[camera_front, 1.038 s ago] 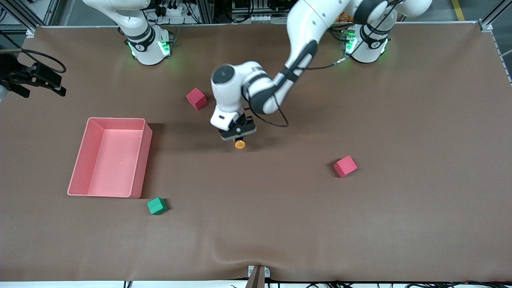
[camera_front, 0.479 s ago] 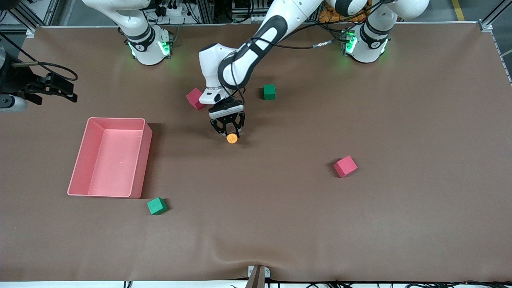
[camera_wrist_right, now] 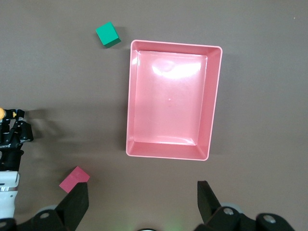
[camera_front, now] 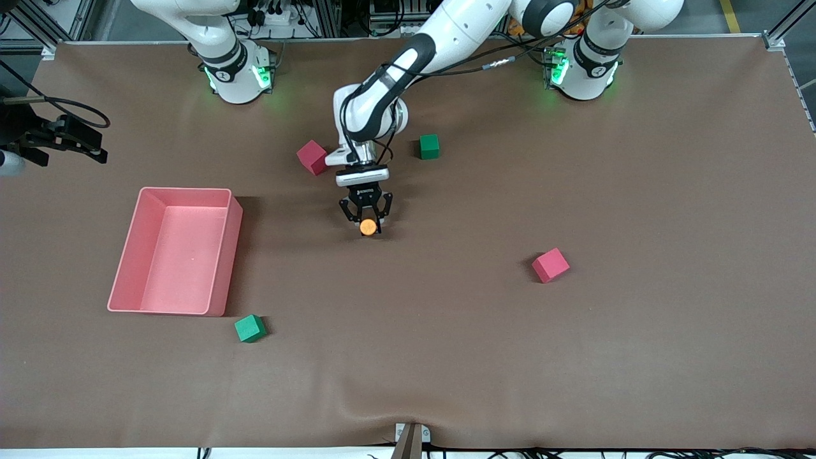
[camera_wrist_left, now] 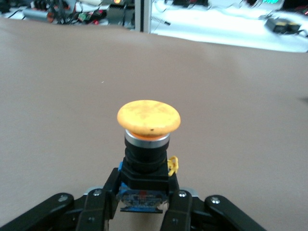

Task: Place and upright button with both arms
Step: 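Lower the button upright onto the table with the left gripper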

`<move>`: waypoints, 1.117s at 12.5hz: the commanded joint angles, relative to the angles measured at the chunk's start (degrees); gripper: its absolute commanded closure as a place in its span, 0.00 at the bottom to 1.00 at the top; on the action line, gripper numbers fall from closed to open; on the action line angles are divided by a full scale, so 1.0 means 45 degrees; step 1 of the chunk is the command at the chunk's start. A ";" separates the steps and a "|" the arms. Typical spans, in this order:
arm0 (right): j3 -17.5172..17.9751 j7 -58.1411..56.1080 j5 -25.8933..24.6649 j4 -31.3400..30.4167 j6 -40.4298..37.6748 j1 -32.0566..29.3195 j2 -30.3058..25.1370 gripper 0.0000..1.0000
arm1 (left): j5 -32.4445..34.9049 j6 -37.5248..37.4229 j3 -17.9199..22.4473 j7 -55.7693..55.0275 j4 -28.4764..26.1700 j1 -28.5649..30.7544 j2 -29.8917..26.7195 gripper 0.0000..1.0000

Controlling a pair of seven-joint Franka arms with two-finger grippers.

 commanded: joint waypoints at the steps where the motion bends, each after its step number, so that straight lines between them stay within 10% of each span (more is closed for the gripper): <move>1: 0.0041 -0.0117 0.0048 0.0140 -0.0131 -0.0061 -0.0010 0.00 | 0.2050 0.0171 0.0201 -0.1620 0.0119 -0.0060 0.0384 1.00; 9: 0.0021 -0.0058 0.0087 0.0101 -0.0131 0.0155 -0.0089 0.00 | 0.3678 -0.0024 0.0278 -0.2913 0.0099 -0.0060 0.1127 0.87; 10: 0.0021 -0.0058 0.0087 0.0081 -0.0131 0.0155 -0.0089 0.00 | 0.3678 -0.0025 0.0279 -0.2913 0.0119 -0.0060 0.1109 0.75; 12: 0.0021 0.0058 0.0087 0.0081 -0.0150 0.0136 -0.0089 0.00 | 0.3620 -0.0025 0.0259 -0.2913 0.0099 -0.0060 0.1089 0.00; 14: 0.0021 0.0059 0.0087 0.0061 -0.0189 0.0136 -0.0089 0.00 | 0.3116 -0.0412 0.0201 -0.2506 -0.0017 -0.0099 0.0895 0.00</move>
